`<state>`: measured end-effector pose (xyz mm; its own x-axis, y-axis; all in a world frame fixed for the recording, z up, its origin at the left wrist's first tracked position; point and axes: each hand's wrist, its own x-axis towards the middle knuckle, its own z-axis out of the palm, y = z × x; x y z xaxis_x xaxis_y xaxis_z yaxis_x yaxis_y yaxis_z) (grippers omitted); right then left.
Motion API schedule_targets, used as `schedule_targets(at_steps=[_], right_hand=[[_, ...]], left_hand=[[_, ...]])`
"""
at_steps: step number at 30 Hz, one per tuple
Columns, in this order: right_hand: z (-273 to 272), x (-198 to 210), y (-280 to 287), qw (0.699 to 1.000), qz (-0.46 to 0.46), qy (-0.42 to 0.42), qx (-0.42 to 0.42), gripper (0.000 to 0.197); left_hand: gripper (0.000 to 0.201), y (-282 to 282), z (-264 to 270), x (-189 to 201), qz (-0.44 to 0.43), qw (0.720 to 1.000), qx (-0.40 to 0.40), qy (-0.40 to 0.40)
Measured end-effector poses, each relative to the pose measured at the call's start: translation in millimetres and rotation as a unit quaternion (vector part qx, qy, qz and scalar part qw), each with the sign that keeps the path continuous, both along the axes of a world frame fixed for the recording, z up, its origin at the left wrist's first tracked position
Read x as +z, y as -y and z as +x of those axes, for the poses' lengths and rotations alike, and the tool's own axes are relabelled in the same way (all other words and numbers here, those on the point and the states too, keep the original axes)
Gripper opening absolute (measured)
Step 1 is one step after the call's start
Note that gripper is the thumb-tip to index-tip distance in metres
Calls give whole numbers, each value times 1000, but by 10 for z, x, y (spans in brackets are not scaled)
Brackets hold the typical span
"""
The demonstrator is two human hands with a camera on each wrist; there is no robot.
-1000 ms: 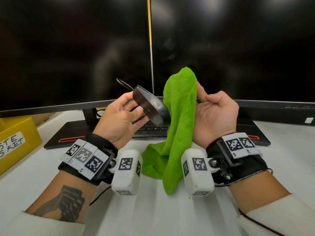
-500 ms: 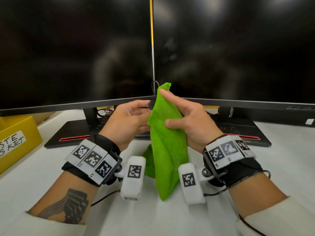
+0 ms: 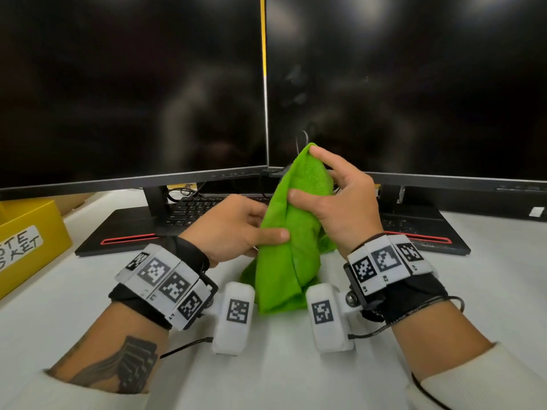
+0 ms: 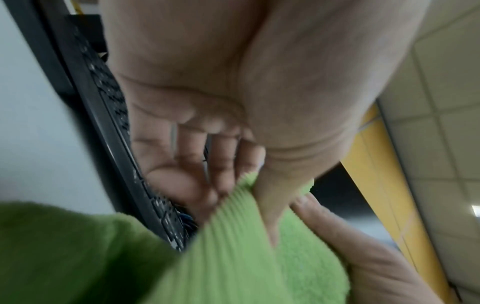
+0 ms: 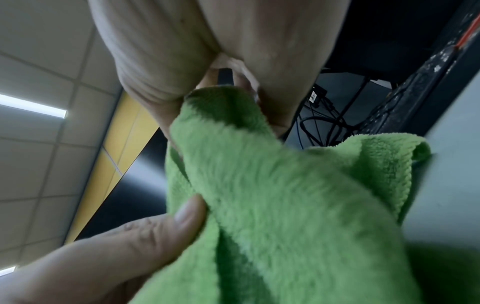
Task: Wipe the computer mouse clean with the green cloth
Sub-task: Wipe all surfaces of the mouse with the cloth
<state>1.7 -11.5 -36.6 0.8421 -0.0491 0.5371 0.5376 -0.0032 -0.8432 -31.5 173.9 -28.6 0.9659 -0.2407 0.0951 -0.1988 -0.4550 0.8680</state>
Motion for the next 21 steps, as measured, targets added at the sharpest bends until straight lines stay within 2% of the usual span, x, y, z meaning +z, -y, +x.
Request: schedule_targets(at_steps=[2,3,5,7,11,13,16,21], right_hand=[[19,-3,-3,999,0,-37,-27,62],[27,-1,-4,997,3,-66,-37,57],[44,-3,5,990,15,-137,-18,54],[31,6,-1,978,34,-204,29,50],[-3,39,-6,952,87,-278,91,37],[-30,75,2,936,136,-300,124,36],[-51,104,10,916,201,-318,141,32],[-80,125,21,907,249,-312,138,27]], left_hand=[[12,-34,33,3,-17,998,47,43],[8,-55,43,16,-47,994,77,61],[10,-90,55,36,-78,983,133,99],[16,-130,89,30,-56,973,178,136],[35,-141,132,11,-64,957,235,158],[33,-130,136,15,-76,960,233,138],[12,-107,143,4,-62,972,205,101],[26,-67,124,-15,-66,985,145,70]])
